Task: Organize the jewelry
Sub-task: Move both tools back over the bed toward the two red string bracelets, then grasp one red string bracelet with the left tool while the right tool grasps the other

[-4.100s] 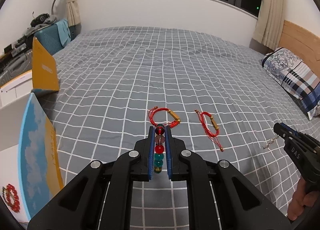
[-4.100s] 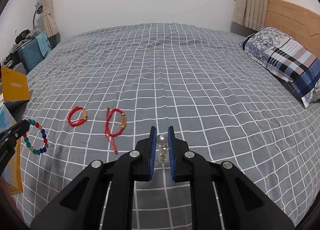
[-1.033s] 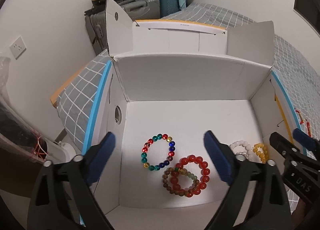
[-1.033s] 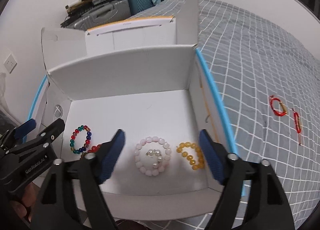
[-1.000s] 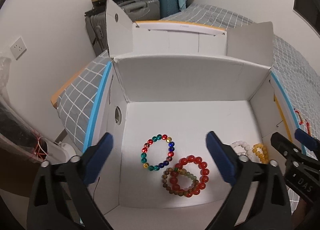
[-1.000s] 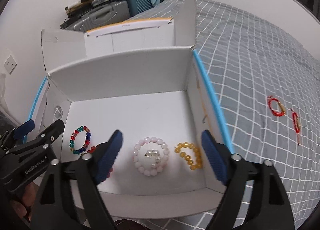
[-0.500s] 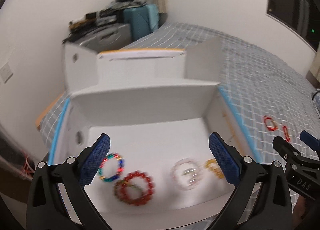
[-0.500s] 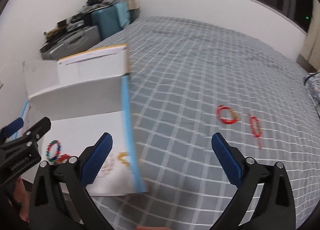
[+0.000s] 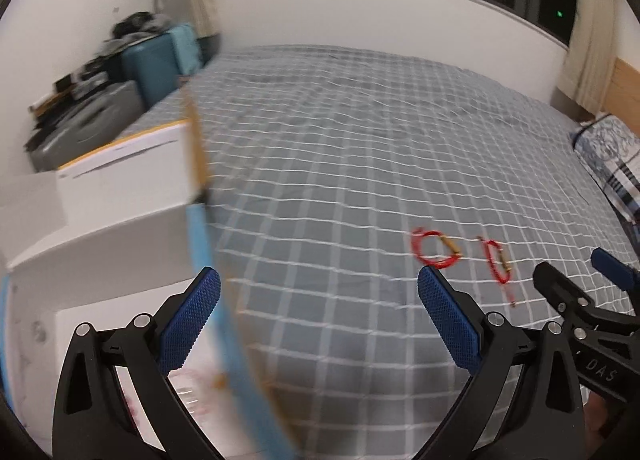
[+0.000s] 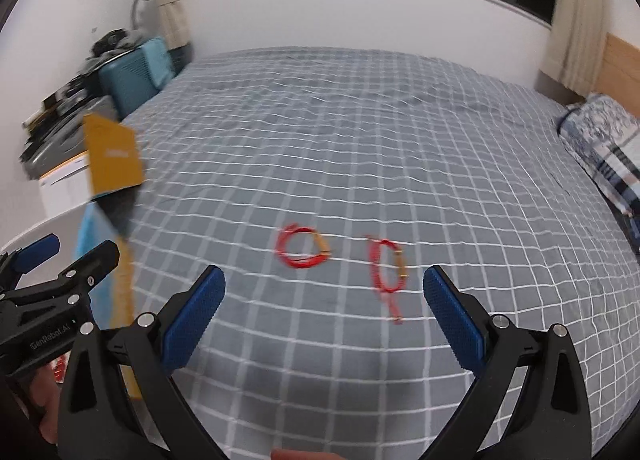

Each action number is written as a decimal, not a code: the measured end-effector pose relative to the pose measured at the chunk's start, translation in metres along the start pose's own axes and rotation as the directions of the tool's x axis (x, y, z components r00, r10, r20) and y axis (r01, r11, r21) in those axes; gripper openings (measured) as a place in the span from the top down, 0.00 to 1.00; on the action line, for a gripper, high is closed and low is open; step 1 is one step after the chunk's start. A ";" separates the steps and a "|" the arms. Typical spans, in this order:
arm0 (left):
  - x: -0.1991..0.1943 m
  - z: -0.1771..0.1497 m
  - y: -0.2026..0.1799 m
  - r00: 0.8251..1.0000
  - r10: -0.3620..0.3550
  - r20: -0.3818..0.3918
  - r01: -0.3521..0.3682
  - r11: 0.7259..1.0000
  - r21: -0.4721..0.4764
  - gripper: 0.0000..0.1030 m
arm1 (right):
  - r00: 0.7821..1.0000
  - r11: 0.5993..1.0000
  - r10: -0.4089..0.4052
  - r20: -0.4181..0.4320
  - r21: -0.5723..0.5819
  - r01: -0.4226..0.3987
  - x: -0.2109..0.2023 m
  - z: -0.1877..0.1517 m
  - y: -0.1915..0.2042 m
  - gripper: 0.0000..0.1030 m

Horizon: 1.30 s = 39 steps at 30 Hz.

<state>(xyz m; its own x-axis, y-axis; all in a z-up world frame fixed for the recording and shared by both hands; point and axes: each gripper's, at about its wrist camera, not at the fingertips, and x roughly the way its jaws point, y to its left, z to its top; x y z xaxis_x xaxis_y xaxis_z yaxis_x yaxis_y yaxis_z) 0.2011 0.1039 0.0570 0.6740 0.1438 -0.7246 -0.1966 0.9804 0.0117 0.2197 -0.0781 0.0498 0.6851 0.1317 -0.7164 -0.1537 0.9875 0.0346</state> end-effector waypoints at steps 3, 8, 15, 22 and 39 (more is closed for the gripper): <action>0.027 0.007 -0.031 0.999 -0.035 -0.020 0.035 0.999 0.009 0.06 | 1.000 1.000 -0.009 -0.019 0.024 0.010 0.024 0.002 -0.028 0.07; 0.074 0.017 -0.066 0.997 -0.054 -0.054 0.056 0.998 0.031 0.06 | 0.999 1.000 -0.015 -0.049 0.026 0.017 0.065 -0.004 -0.063 0.07; 0.140 0.024 -0.095 0.992 -0.057 -0.109 0.062 0.997 0.043 0.06 | 0.996 1.000 -0.003 -0.094 0.013 0.004 0.107 -0.007 -0.077 0.07; 0.179 0.021 -0.107 0.986 -0.061 -0.152 0.070 0.996 0.054 0.06 | 0.990 0.999 0.023 -0.138 -0.023 -0.027 0.138 -0.010 -0.069 0.07; 0.217 0.014 -0.127 0.973 -0.098 -0.207 0.108 0.993 0.037 0.07 | 0.980 0.999 0.041 -0.197 0.017 -0.039 0.172 -0.021 -0.074 0.24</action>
<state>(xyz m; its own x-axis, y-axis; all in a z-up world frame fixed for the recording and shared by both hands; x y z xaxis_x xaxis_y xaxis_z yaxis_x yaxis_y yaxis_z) 0.3824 0.0125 -0.0925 0.5278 0.0158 -0.8492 -0.0964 0.9945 -0.0415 0.3339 -0.1305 -0.0910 0.5248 0.1529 -0.8374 -0.1678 0.9830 0.0743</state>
